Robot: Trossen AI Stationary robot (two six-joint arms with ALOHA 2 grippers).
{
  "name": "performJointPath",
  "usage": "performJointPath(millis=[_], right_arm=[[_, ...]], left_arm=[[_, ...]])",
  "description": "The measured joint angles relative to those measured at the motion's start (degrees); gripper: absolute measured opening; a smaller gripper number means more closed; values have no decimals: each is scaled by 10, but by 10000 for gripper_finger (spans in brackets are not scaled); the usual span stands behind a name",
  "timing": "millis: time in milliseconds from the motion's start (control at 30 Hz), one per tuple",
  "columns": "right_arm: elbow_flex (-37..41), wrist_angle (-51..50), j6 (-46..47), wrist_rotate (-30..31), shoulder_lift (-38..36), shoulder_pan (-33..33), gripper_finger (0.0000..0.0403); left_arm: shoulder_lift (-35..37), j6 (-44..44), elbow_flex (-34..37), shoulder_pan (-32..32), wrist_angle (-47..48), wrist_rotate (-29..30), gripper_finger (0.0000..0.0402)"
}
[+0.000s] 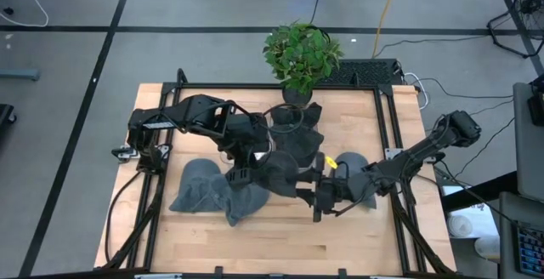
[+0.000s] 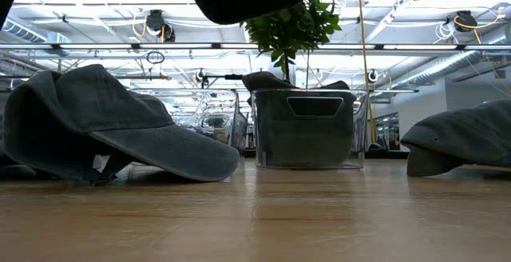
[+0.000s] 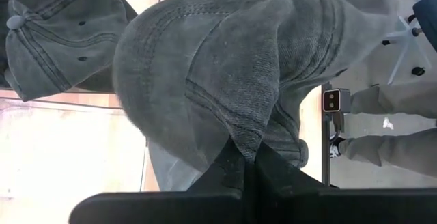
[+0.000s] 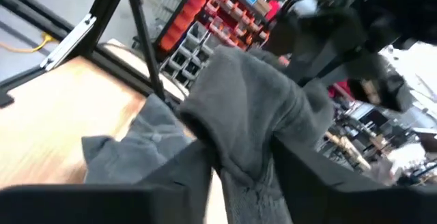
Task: Pick & Place hat
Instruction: Put the black cap into the right transparent bin
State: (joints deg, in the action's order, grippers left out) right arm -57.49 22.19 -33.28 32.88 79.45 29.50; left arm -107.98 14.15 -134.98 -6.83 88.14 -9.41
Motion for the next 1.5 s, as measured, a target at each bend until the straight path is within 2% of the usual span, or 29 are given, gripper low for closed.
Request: performJointPath(millis=[133,200,467,567,667,800,967,1100,1300,1400,1500], right_arm=[[0,15,-5,0,0,0,42],[0,28,-5,2,0,0,15],[0,26,19,18,-18,0,7],[0,24,11,18,-23,0,5],[0,13,11,18,-23,0,5],[-1,-21,49,10,-23,0,5],[-58,-125,152,-72,-26,-21,3],[-111,-209,190,-119,-27,-52,3],[-156,-302,238,-210,-27,-103,3],[-156,-311,267,-206,-26,-123,3],[-157,-284,276,-153,-26,-135,2]], left_arm=[[0,0,0,0,-2,-6,1],[0,0,0,0,-2,-12,1],[0,-2,0,0,-5,-20,3],[0,5,0,0,-7,-48,18],[0,1,0,0,-13,-52,53],[0,-22,0,0,-14,-51,120],[0,-55,0,-3,-13,-52,202],[6,-86,0,-12,-14,-53,241],[33,-132,0,-30,-33,-51,254],[54,-149,0,-38,-49,-31,255],[74,-150,0,-43,-64,11,255]])
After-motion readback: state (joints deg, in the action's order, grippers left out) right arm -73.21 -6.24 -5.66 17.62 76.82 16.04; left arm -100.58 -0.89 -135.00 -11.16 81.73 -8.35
